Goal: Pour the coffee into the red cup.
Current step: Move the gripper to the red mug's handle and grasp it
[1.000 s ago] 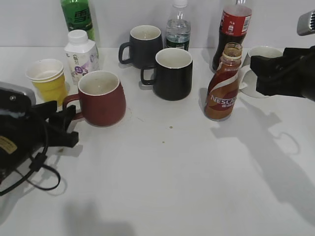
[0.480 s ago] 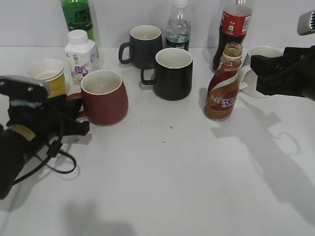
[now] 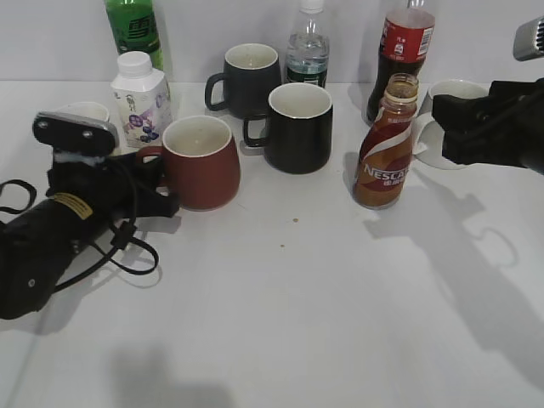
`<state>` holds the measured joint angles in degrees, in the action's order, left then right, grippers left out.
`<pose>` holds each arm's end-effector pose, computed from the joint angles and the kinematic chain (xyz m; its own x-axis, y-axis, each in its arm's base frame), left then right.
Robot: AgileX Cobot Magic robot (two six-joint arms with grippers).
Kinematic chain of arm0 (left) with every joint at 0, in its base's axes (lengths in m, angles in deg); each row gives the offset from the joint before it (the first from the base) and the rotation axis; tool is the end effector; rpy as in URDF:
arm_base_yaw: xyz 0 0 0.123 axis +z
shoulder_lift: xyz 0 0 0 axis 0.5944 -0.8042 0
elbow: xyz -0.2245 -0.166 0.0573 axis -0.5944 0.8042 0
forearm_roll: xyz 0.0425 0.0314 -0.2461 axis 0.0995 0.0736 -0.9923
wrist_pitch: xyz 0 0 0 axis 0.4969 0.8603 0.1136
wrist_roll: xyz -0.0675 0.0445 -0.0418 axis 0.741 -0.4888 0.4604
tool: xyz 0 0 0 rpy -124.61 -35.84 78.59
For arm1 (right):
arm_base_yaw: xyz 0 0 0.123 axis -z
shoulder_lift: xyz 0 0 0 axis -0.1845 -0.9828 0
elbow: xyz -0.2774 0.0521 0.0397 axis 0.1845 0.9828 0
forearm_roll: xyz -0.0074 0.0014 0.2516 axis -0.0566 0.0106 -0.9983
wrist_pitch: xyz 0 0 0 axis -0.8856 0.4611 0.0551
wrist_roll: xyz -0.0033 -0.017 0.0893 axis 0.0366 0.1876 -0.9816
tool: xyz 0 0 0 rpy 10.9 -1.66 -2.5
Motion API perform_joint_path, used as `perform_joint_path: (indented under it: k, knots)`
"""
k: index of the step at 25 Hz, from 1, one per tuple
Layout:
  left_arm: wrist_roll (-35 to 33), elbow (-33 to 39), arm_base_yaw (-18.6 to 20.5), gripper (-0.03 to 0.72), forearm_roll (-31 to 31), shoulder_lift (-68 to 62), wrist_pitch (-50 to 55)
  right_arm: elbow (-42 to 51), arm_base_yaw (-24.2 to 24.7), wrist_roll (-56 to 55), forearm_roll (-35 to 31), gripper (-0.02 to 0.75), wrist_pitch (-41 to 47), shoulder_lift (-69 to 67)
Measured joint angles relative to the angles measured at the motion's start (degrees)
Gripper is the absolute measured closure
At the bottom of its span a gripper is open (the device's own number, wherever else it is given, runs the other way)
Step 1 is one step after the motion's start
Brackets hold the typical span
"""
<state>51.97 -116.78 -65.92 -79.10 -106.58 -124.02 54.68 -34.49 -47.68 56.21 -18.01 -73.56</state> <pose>0.2840 -0.1412 0.1189 -0.2316 0.0832 -0.9692 0.3181 0.9480 0.0054 0.2322 0.0885 0.2347 -0.1973 -0.1254 -0.9723 -0.2794 0.9579 -0.0668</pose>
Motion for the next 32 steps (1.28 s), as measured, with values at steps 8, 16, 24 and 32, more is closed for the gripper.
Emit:
perform_joint_path:
  k: [8, 16, 24, 32]
  knots:
    - [-0.04, -1.2, 1.67, 0.44, 3.57, -2.59, -3.32, 0.0, -0.06, 0.06, 0.0, 0.237, -0.35, 0.0]
    - [-0.04, -4.61, 4.89, 0.447, 10.3, -3.64, -1.87, 0.0, -0.06, 0.06, 0.37, 0.237, -0.72, -0.11]
    - [-0.04, -7.25, 5.62, 0.475, 14.12, -6.84, -2.99, 0.0, -0.08, 0.06, 0.37, 0.237, -1.2, -0.11]
    - [-0.29, -7.3, 5.62, 0.624, 15.1, -6.94, -3.03, 0.31, -0.08, -5.69, 10.24, 0.237, 1.14, -0.11]
